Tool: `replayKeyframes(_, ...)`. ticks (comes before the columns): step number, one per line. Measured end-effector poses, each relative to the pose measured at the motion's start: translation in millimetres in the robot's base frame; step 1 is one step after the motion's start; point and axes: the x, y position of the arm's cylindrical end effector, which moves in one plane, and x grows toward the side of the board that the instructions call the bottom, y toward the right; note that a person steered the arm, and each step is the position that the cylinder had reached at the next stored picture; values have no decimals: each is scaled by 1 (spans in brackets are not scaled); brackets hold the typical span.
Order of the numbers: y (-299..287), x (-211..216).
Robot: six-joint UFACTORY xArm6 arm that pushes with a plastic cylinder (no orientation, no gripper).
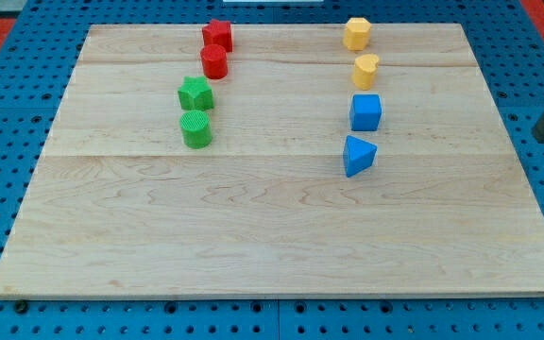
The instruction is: Move your arm to the center right
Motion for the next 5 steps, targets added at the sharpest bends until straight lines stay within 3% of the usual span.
replayKeyframes(5,0,-5)
